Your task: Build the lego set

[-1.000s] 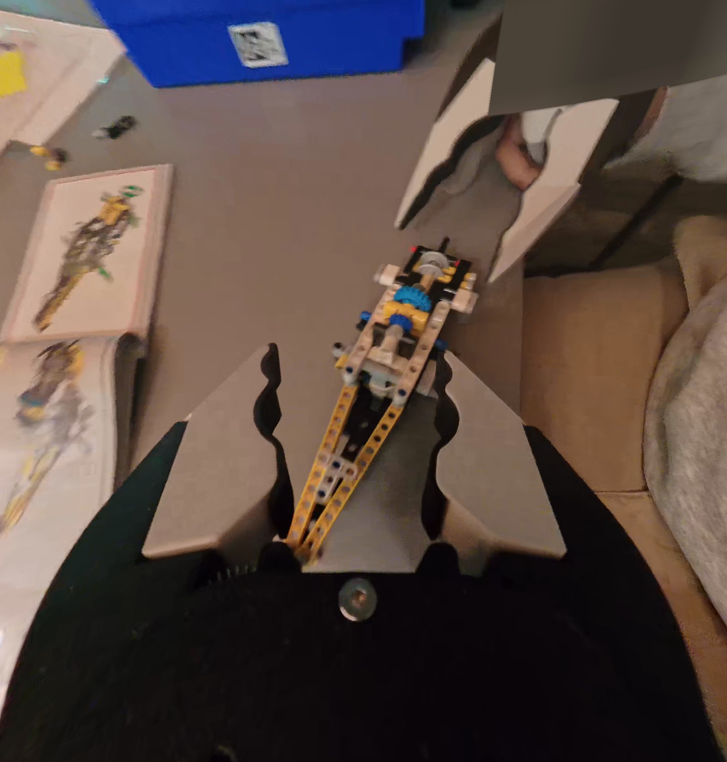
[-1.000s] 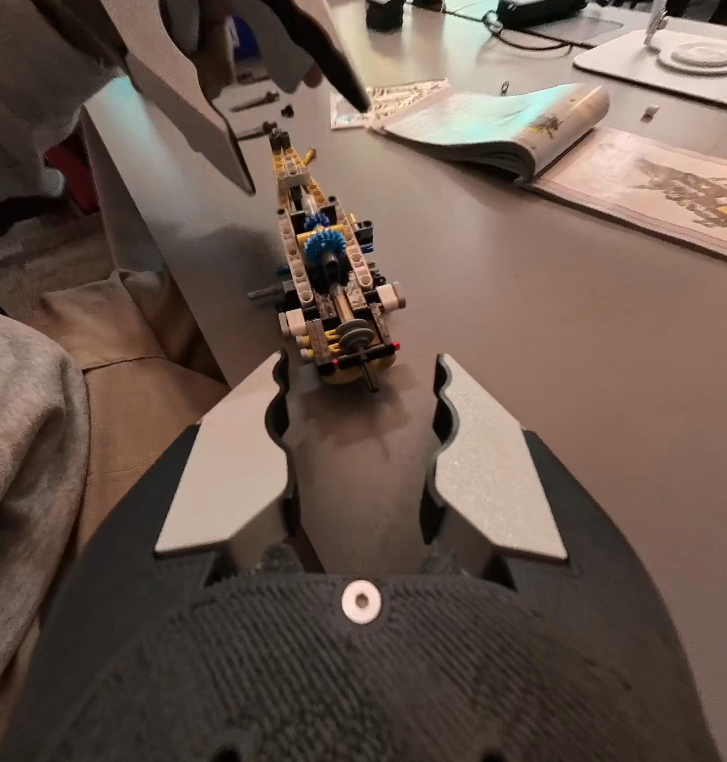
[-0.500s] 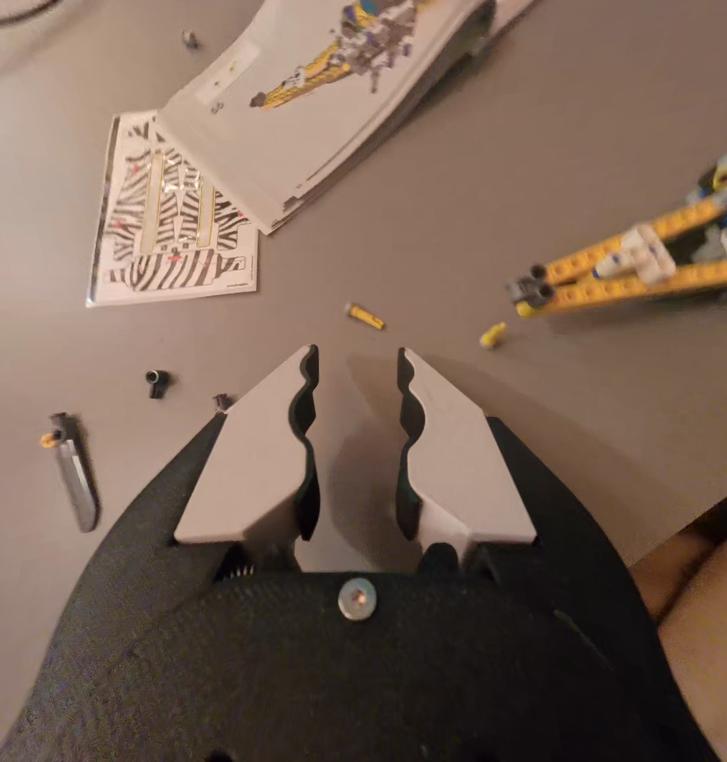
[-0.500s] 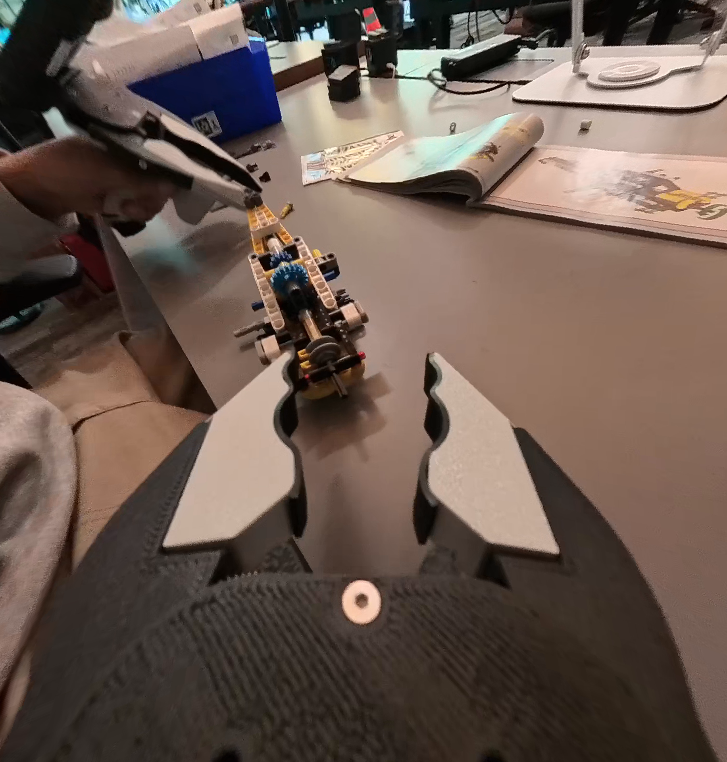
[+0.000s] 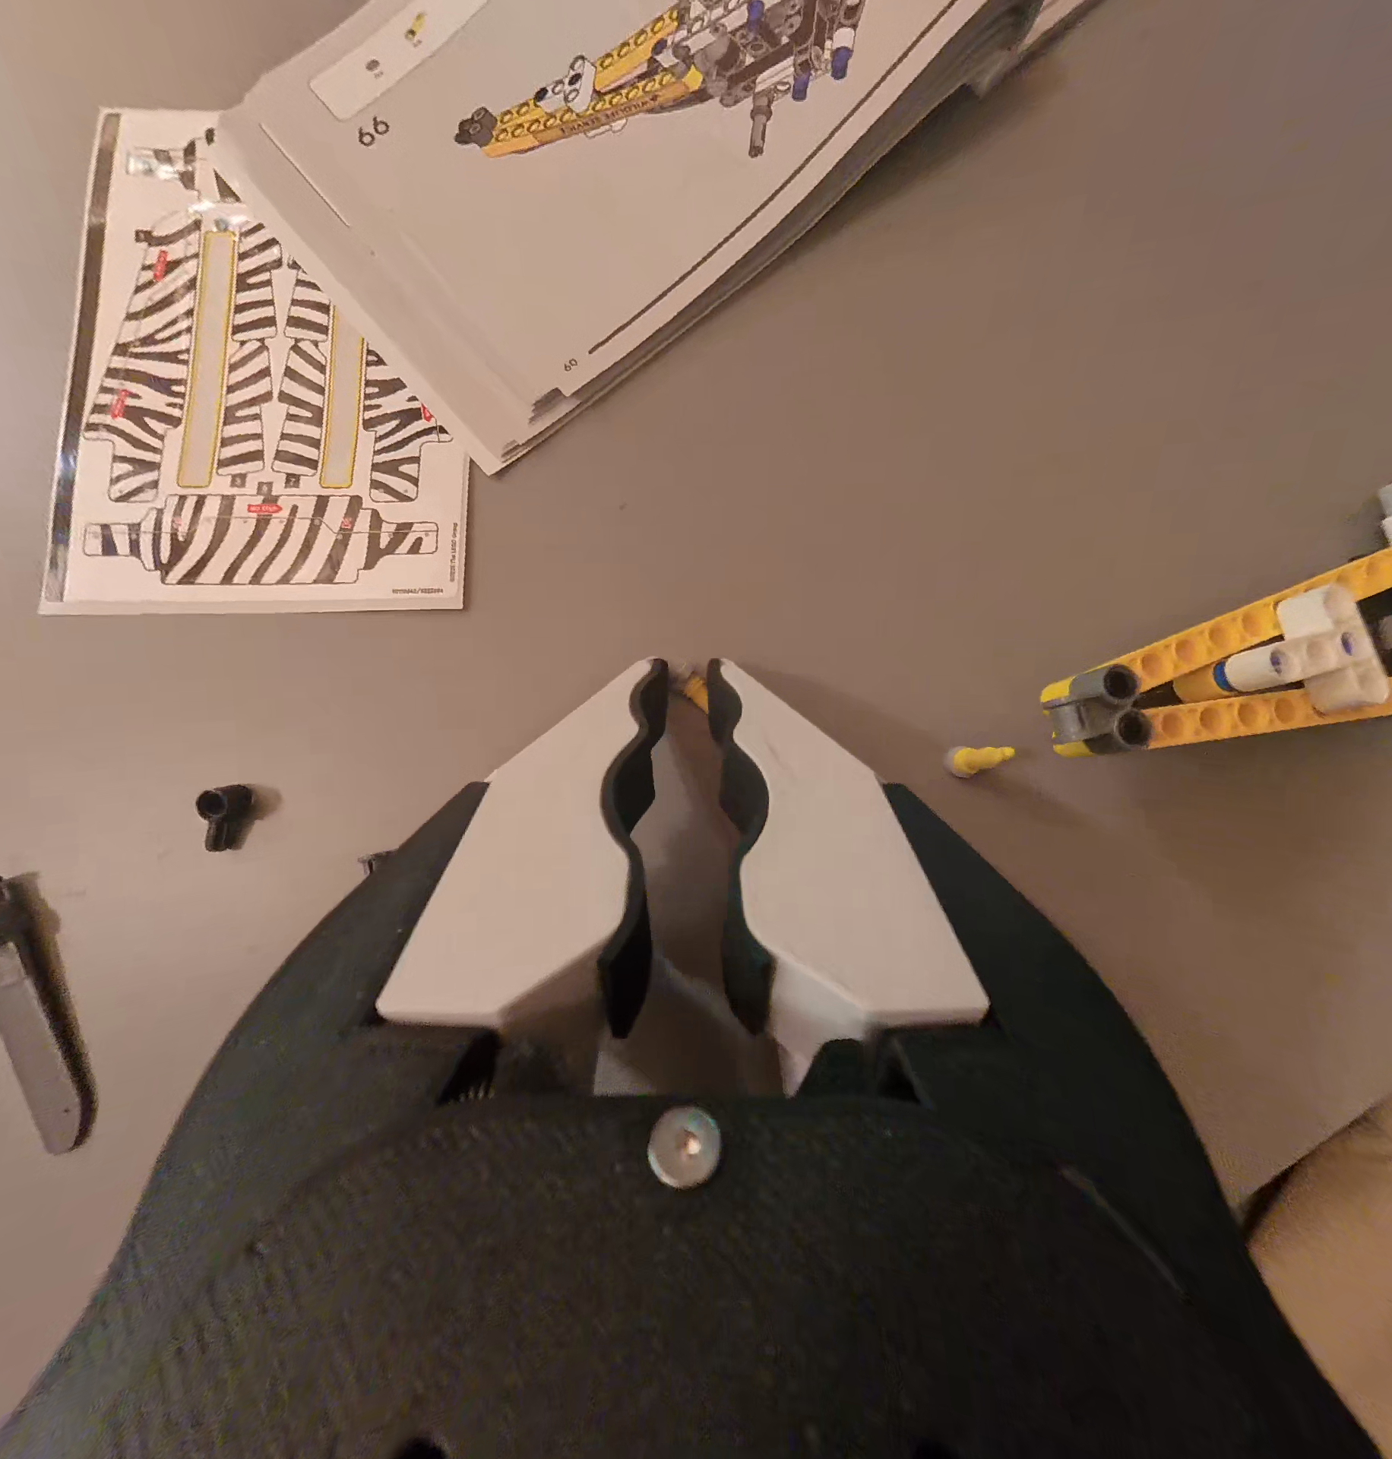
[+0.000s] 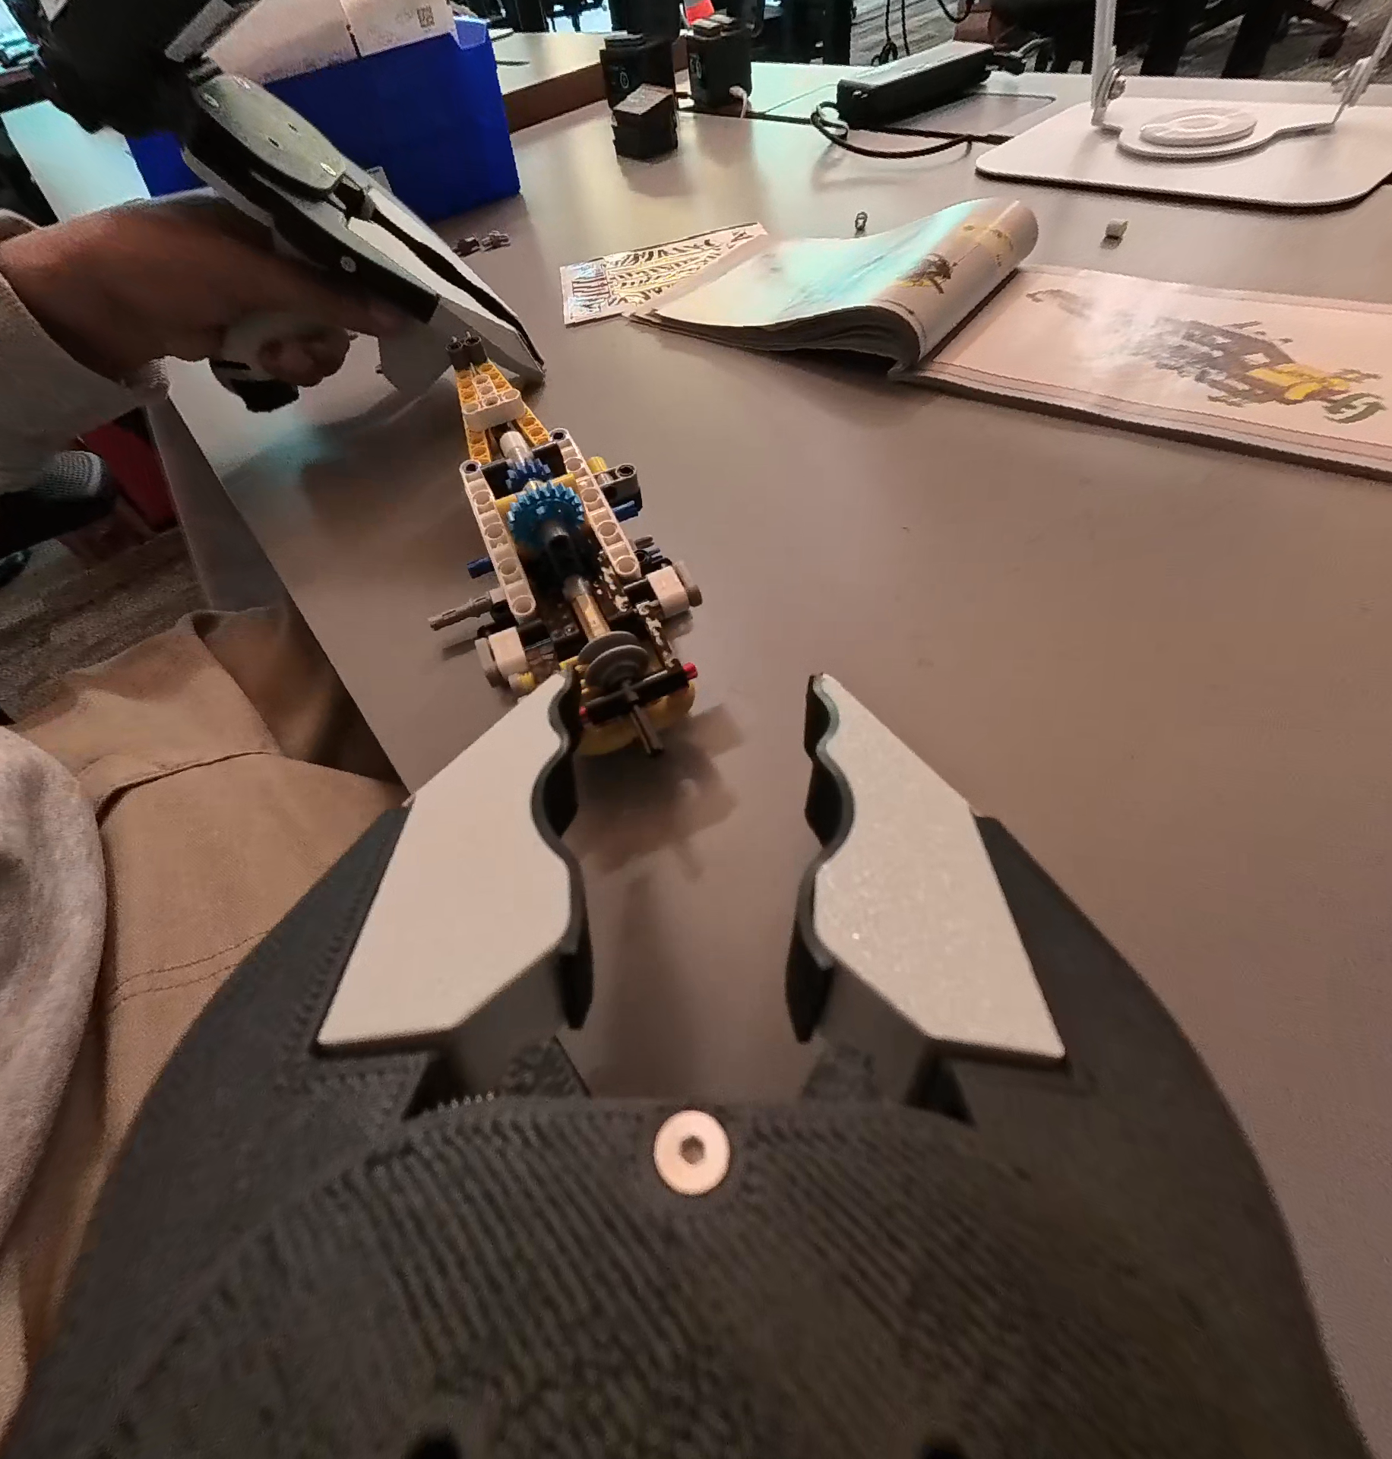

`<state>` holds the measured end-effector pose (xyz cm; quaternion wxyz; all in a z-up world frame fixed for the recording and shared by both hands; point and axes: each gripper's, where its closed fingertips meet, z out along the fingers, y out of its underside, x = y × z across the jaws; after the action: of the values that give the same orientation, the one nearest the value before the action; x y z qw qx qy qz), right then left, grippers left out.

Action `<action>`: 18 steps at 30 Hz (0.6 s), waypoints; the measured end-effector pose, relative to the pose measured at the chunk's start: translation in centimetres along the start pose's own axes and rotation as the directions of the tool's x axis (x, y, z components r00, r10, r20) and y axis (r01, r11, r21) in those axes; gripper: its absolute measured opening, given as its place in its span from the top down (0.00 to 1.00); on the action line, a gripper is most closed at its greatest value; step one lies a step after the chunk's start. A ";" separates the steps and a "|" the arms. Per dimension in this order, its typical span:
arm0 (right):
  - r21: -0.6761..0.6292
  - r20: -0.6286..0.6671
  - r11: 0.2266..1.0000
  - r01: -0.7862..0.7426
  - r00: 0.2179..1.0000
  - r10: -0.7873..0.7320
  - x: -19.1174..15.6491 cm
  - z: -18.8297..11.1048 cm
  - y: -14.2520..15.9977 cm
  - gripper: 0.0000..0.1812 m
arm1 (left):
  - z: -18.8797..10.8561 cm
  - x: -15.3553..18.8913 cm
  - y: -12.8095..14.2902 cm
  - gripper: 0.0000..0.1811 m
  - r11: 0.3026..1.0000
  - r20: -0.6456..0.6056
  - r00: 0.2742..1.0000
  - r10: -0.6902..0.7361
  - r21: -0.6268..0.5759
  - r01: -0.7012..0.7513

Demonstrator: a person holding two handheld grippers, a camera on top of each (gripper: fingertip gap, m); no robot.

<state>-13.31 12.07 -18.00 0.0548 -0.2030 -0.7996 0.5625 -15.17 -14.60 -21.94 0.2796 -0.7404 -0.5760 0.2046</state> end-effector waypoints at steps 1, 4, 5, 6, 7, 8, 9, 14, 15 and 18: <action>0.000 0.000 1.000 0.000 1.000 0.000 0.0 0.0 0.0 0.69 | 0.0 0.0 0.0 0.96 1.000 0.001 1.000 0.008 -0.002 -0.008; 0.001 0.002 1.000 -0.004 1.000 0.004 0.0 0.0 0.0 0.70 | 0.0 0.1 -0.4 0.97 1.000 -0.003 1.000 0.021 0.007 -0.021; 0.001 0.002 1.000 -0.005 1.000 0.005 0.0 0.0 0.0 0.70 | 0.0 0.1 -0.6 0.97 0.999 -0.001 1.000 0.028 0.017 -0.028; 0.002 0.002 1.000 -0.005 1.000 0.005 0.0 0.0 0.0 0.70 | -0.1 0.1 -0.9 0.97 0.999 0.001 0.999 0.035 0.029 -0.035; 0.003 0.001 1.000 -0.006 1.000 0.006 0.0 0.0 -0.1 0.70 | -0.3 0.2 -1.2 0.97 0.998 0.002 0.999 0.043 0.045 -0.044; 0.005 -0.001 1.000 -0.006 1.000 0.006 0.1 0.0 -0.1 0.70 | -0.6 0.2 -1.7 0.97 0.997 0.008 0.999 0.051 0.064 -0.051; 0.006 -0.002 1.000 -0.008 1.000 0.008 0.1 0.0 -0.1 0.70 | -1.0 0.5 -2.3 0.97 0.994 0.004 0.998 0.064 0.091 -0.064; 0.091 -0.031 0.995 -0.031 0.999 0.034 0.3 -0.8 -2.2 0.73 | -5.5 7.1 -7.6 0.97 0.921 -0.185 0.962 0.199 0.372 -0.119; 0.131 -0.028 0.991 -0.033 0.999 0.037 0.0 -1.0 -3.3 0.73 | -6.3 8.7 -8.5 0.97 0.907 -0.233 0.953 0.195 0.413 -0.085; 0.234 -0.018 0.972 0.017 1.000 -0.013 -2.1 -1.7 -6.4 0.74 | -8.4 14.3 -10.2 0.97 0.902 -0.543 0.834 0.096 0.402 0.158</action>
<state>-12.58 10.95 -11.15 0.0891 -0.1935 -0.7288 0.6507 -13.81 -0.43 -8.61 0.5929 -0.6775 -0.4235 0.1005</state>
